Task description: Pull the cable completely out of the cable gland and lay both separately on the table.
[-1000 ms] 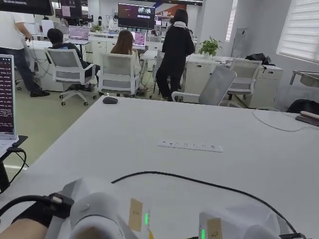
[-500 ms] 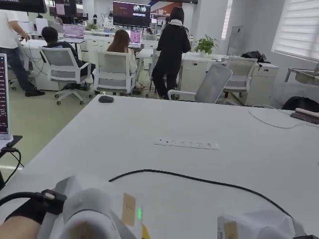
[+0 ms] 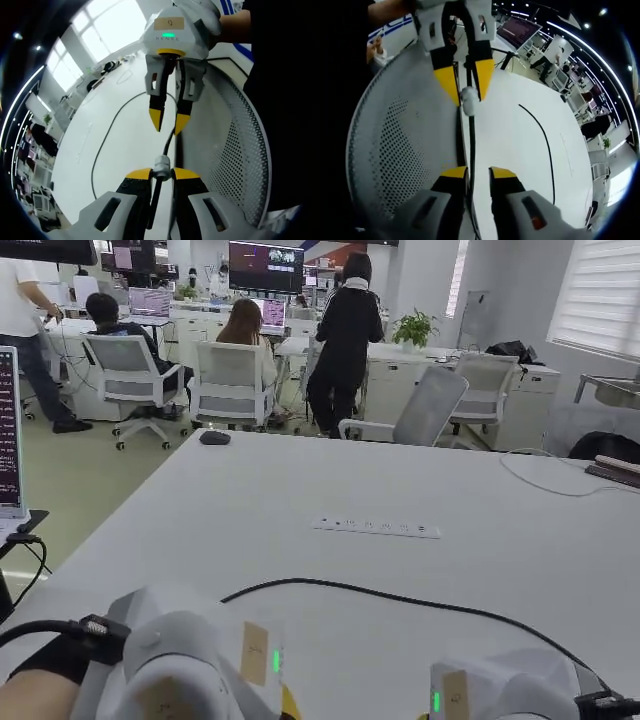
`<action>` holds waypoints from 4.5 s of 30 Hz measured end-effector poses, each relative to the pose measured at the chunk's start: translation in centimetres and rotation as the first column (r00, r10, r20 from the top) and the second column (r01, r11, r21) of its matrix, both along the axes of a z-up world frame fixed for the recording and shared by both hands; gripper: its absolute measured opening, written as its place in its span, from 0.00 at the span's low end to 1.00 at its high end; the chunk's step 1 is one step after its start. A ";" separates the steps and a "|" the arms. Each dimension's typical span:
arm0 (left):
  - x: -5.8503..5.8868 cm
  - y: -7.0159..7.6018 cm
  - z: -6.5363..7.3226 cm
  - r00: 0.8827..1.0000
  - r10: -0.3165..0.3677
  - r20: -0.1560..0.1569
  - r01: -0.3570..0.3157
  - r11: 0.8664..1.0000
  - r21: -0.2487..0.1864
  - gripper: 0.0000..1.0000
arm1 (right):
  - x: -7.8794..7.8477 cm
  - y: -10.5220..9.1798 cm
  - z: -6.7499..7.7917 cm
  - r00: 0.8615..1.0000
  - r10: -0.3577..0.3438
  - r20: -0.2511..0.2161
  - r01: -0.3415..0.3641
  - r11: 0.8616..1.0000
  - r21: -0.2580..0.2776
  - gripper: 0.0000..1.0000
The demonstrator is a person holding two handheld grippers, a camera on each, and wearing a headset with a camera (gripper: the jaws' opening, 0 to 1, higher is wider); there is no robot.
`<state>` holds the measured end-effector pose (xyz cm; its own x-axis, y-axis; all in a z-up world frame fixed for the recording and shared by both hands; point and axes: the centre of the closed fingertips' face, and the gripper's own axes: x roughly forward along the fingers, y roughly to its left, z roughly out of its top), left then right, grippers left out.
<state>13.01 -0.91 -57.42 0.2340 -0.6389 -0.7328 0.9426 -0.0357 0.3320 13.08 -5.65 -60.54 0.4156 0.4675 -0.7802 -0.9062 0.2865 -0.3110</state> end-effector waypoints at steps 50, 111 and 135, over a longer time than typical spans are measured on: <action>1.6 2.3 1.1 0.996 0.092 0.003 -0.092 0.995 -0.044 0.16 | 4.9 -8.0 -3.4 0.983 -0.143 -0.113 0.141 0.990 -0.032 0.04; 10.8 -2.8 -18.5 0.916 0.080 -0.392 -0.024 0.989 0.146 0.17 | -1.1 -16.2 6.2 0.734 -0.659 -0.165 0.664 0.644 0.380 0.15; 4.9 3.1 2.0 0.834 0.216 -0.507 -0.367 0.904 -0.219 0.47 | -0.7 -12.5 -0.8 0.773 -0.527 -0.353 0.618 0.752 0.231 0.20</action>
